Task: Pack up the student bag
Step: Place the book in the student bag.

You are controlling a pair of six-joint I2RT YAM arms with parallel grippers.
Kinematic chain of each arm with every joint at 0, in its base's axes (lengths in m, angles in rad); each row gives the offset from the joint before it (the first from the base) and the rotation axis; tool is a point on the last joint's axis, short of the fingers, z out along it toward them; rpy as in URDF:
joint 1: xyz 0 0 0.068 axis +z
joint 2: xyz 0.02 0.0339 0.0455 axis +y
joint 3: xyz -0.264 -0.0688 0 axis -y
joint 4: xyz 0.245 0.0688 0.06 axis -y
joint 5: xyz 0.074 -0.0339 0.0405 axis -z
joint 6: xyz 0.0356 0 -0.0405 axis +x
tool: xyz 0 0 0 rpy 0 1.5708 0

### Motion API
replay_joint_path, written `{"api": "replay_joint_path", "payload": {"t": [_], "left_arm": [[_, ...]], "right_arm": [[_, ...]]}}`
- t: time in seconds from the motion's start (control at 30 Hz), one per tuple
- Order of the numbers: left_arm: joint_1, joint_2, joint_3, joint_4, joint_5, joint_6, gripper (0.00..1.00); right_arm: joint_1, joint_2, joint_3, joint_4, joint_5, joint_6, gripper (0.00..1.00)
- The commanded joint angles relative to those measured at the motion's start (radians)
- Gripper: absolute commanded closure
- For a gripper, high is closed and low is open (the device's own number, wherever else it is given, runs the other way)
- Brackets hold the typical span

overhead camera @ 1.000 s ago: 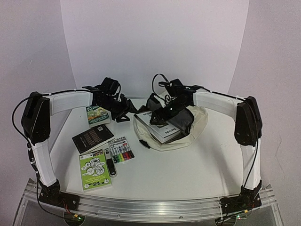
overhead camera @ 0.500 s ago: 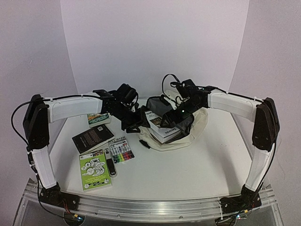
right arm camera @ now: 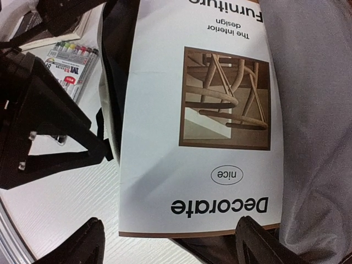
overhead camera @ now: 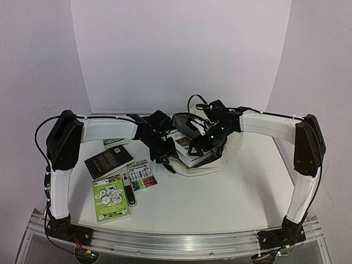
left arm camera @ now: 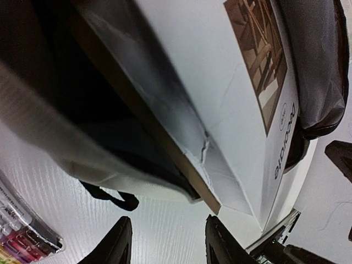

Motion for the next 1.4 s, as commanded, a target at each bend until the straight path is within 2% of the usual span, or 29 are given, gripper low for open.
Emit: {"api": "replay_joint_path", "payload": {"t": [0.0, 0.13, 0.4, 0.57, 0.7, 1.17, 1.37], "left_arm": [[-0.009, 0.033, 0.075, 0.066, 0.010, -0.016, 0.55], [-0.011, 0.069, 0.116, 0.058, 0.015, -0.016, 0.56], [-0.012, 0.103, 0.121, 0.052, 0.006, -0.054, 0.69], [-0.011, 0.113, 0.131, 0.039, 0.001, -0.057, 0.81], [-0.013, 0.111, 0.147, 0.019, 0.025, -0.051, 1.00], [-0.011, -0.081, 0.154, -0.017, 0.229, 0.030, 1.00], [-0.009, -0.155, 0.139, -0.014, 0.232, 0.032, 1.00]], "right_arm": [[0.019, 0.014, -0.020, 0.039, 0.034, 0.018, 0.19], [0.028, 0.023, -0.030, 0.047, 0.056, 0.015, 0.20], [0.039, 0.059, -0.027, 0.066, 0.098, 0.017, 0.24], [0.040, 0.098, -0.013, 0.084, 0.146, 0.022, 0.27], [0.040, 0.114, 0.008, 0.089, 0.155, 0.036, 0.29], [0.039, 0.149, 0.092, 0.092, 0.221, 0.061, 0.39], [0.039, 0.115, 0.037, 0.084, 0.220, 0.018, 0.46]]}}
